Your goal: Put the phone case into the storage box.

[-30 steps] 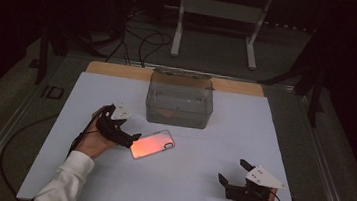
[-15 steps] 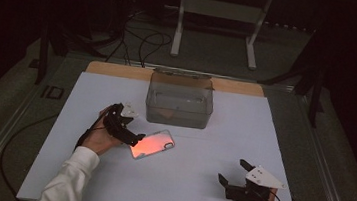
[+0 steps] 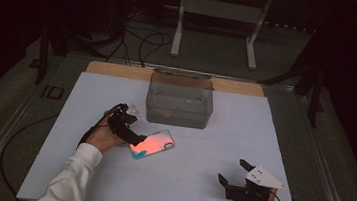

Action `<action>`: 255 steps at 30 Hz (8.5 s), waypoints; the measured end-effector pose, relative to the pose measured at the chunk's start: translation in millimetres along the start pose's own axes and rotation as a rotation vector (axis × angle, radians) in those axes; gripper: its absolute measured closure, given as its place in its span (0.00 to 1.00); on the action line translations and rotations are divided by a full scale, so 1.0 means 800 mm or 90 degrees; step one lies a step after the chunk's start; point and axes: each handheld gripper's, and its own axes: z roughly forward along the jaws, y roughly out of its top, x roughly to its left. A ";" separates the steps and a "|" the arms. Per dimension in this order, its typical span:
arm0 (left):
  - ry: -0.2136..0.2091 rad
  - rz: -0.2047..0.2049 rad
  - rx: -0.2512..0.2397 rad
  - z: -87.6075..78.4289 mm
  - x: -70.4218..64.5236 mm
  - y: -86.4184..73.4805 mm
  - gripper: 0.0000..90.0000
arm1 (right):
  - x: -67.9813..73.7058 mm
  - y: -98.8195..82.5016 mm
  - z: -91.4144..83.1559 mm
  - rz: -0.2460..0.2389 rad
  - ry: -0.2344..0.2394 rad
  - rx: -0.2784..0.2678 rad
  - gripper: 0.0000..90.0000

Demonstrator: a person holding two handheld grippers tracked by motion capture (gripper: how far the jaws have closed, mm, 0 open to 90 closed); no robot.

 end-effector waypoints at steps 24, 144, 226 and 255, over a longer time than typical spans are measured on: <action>-0.092 -0.035 0.098 0.027 0.009 -0.003 0.84 | 0.000 0.000 0.002 -0.004 0.000 0.008 0.11; 0.100 -0.142 -0.255 -0.077 -0.042 -0.007 0.99 | 0.023 0.136 0.087 0.068 0.141 0.004 0.12; 0.099 -0.177 -0.361 -0.078 -0.102 0.013 0.98 | 0.068 0.195 0.136 0.290 0.252 -0.063 0.91; 0.194 -0.152 -0.333 -0.096 -0.090 0.010 0.02 | 0.065 0.195 0.136 0.287 0.234 -0.028 0.91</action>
